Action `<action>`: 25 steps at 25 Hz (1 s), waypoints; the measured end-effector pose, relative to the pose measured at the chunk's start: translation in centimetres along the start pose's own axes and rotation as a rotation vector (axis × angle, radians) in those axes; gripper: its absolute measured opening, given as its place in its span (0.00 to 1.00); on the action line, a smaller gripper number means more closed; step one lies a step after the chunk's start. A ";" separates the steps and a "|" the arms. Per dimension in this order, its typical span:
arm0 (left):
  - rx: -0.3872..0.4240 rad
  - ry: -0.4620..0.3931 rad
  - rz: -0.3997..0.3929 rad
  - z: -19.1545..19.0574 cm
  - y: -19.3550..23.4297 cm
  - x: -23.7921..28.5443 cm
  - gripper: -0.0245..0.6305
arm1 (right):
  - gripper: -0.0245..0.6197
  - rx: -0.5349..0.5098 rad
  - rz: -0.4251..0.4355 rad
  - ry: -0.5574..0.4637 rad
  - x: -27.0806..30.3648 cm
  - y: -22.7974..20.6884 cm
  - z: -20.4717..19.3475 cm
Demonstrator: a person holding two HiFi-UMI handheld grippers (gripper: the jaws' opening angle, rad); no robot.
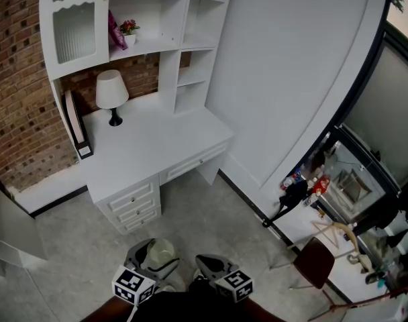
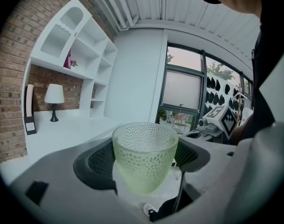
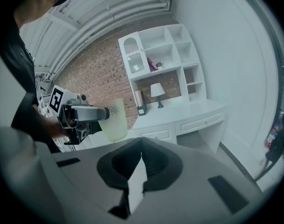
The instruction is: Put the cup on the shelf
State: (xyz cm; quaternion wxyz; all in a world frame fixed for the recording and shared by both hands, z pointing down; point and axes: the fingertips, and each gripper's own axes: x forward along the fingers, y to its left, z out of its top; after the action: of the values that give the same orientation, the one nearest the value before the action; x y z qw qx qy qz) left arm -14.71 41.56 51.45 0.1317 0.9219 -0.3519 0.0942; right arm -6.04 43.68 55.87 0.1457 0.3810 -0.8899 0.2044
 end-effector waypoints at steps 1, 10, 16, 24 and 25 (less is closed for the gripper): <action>0.000 -0.001 0.000 0.1 0.0 0.1 0.62 | 0.05 0.005 -0.001 -0.003 0.0 -0.1 0.1; -0.014 0.013 0.006 0.3 1.1 2.0 0.62 | 0.05 0.050 -0.009 -0.010 0.9 -2.7 0.0; -0.013 0.016 0.008 1.5 2.2 4.4 0.62 | 0.05 0.016 -0.010 -0.011 2.2 -5.3 1.6; 0.006 0.006 0.018 4.0 4.4 9.7 0.62 | 0.05 0.024 -0.004 -0.012 3.8 -10.7 3.5; 0.010 0.003 0.018 4.4 4.7 10.5 0.62 | 0.05 0.020 -0.002 -0.022 4.0 -11.6 4.1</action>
State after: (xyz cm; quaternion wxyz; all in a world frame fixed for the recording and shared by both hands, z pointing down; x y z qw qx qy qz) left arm -9.82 30.31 50.92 0.1268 0.9192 -0.3594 0.0986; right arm -0.60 31.95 56.86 0.1322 0.3858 -0.8888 0.2090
